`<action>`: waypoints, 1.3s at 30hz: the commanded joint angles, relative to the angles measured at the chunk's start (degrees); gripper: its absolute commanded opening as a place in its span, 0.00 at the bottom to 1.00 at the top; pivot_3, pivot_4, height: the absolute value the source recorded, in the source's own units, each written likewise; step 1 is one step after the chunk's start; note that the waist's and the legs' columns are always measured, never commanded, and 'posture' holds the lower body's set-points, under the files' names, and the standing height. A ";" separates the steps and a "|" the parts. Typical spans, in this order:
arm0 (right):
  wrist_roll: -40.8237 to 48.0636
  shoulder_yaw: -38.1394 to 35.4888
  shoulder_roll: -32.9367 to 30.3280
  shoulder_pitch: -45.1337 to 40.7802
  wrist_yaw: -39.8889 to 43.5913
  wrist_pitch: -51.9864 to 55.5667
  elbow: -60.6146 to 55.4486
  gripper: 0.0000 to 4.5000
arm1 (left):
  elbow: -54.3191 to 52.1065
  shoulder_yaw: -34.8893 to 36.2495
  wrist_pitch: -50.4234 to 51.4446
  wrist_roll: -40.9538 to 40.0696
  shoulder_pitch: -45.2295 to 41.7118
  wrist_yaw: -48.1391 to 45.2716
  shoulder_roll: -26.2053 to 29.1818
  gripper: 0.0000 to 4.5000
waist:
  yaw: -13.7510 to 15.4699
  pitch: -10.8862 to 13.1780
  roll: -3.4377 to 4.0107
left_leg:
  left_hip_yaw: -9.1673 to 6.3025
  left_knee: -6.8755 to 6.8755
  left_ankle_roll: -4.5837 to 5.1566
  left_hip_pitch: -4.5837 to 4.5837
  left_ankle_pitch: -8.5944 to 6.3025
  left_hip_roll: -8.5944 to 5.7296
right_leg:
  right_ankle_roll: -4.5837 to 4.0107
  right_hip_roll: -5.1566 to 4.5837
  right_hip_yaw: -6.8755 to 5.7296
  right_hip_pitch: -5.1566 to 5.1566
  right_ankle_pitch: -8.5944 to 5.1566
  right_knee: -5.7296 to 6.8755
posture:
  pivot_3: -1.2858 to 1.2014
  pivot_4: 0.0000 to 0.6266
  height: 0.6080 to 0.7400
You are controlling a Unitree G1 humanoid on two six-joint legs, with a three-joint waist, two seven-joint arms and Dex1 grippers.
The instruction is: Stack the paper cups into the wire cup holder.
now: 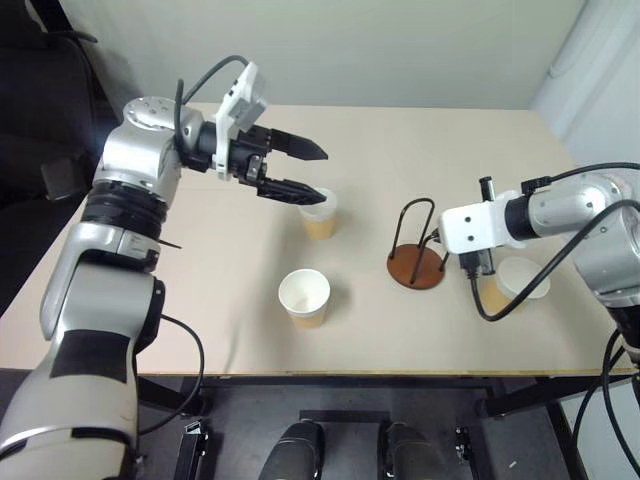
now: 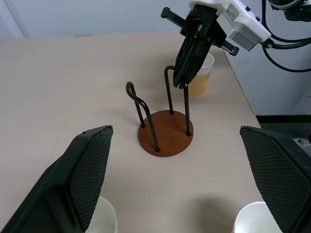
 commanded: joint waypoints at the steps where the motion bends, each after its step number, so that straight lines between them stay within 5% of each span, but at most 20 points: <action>1: -1.33 -0.33 0.79 -0.52 -1.03 -0.79 -0.80 0.01 | -0.67 1.09 -0.39 -0.59 -1.14 -1.93 0.81 1.00 | -0.04 0.00 0.00 | -0.01 0.02 -0.01 0.00 0.01 -0.01 | -0.04 0.02 -0.01 0.01 -0.02 0.01 | 0.52 0.24 1.00; 12: -0.03 -0.42 2.91 -0.01 1.09 4.31 -5.04 0.01 | -0.62 1.01 -0.37 -0.58 -1.25 -1.93 0.81 1.00 | -0.03 0.00 0.00 | 0.00 0.08 0.01 -0.02 0.03 -0.01 | -0.12 0.02 0.00 0.02 -0.05 0.01 | 0.52 0.24 1.00; 17: 1.86 -1.02 3.35 0.38 1.99 8.83 -7.68 0.30 | -0.44 1.02 -0.51 -0.53 -1.30 -1.93 0.62 1.00 | -0.01 0.00 0.00 | 0.01 0.07 -0.01 -0.02 0.02 -0.01 | -0.14 0.04 -0.02 0.00 -0.07 0.01 | 0.52 0.24 1.00; 25: 3.08 -1.44 1.93 0.96 2.30 11.15 -8.94 0.91 | -0.05 1.05 -0.75 -0.38 -1.47 -1.93 0.35 1.00 | 0.00 0.00 0.00 | 0.01 0.08 -0.03 -0.02 0.04 -0.02 | -0.15 0.05 -0.01 0.01 -0.07 0.02 | 0.52 0.24 1.00; 33: 11.32 -9.41 -3.04 0.01 4.82 20.57 -11.46 0.91 | 0.17 1.35 -0.87 -0.20 -1.44 -1.93 0.38 1.00 | 0.08 0.00 0.00 | 0.02 0.04 -0.05 -0.05 0.05 -0.04 | -0.16 0.06 -0.01 0.00 -0.10 -0.01 | 0.52 0.24 1.00; 39: 24.63 -18.26 -4.07 -1.67 4.82 38.80 -16.67 0.91 | 0.96 1.84 -0.92 -0.09 -1.06 -1.93 0.68 1.00 | 0.01 0.00 -0.01 | 0.09 -0.11 -0.27 -0.02 0.16 -0.01 | -0.16 0.07 0.07 -0.04 -0.20 0.02 | 0.52 0.24 1.00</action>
